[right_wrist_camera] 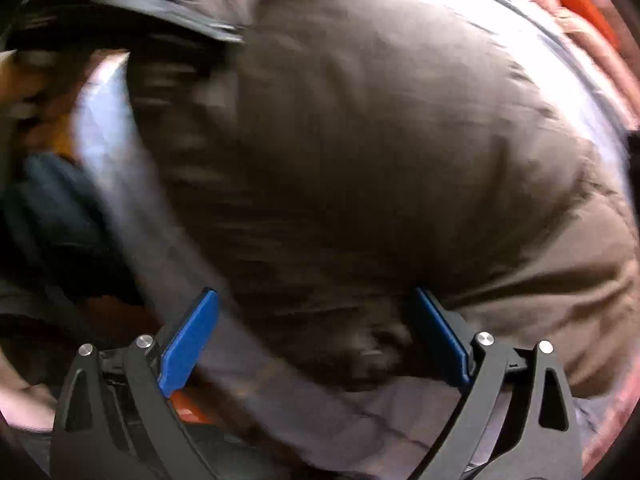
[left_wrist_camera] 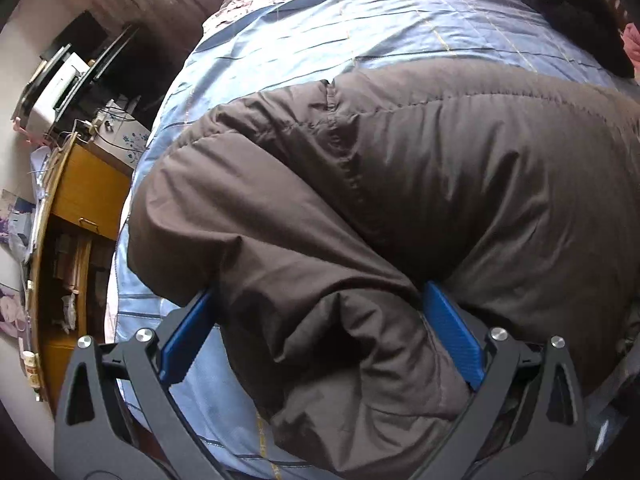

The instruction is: Fold large clothes

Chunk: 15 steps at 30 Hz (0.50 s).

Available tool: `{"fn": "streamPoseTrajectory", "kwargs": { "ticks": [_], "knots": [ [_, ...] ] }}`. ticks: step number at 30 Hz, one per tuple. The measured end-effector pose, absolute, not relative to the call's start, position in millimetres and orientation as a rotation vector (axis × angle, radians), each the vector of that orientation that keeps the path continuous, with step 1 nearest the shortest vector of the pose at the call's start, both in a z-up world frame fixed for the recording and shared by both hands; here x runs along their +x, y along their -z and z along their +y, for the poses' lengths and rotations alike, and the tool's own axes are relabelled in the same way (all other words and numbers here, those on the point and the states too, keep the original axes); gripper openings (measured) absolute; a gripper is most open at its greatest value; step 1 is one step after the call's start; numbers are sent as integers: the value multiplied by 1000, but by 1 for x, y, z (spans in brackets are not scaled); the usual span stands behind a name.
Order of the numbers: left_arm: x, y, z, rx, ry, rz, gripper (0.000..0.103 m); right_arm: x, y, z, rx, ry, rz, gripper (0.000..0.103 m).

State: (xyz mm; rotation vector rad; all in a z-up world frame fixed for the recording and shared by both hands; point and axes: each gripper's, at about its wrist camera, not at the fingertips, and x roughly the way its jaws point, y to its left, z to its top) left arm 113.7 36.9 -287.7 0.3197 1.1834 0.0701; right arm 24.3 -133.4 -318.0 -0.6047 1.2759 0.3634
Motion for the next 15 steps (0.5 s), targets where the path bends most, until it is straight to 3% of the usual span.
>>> {"fn": "streamPoseTrajectory", "kwargs": {
  "ticks": [3,9,12,15],
  "knots": [
    [112,291,34,297,-53,1192,101,52,321,-154,-425,-372,1335,102],
    [109,306,28,309,-35,1227,101,52,321,-146,-460,-368,1386,102],
    [104,314,23,337,-30,1243,101,36,297,-151,-474,-377,1414,102],
    [100,317,22,333,-41,1238,101,13,251,-161,-446,-447,1328,102]
  ]
}}
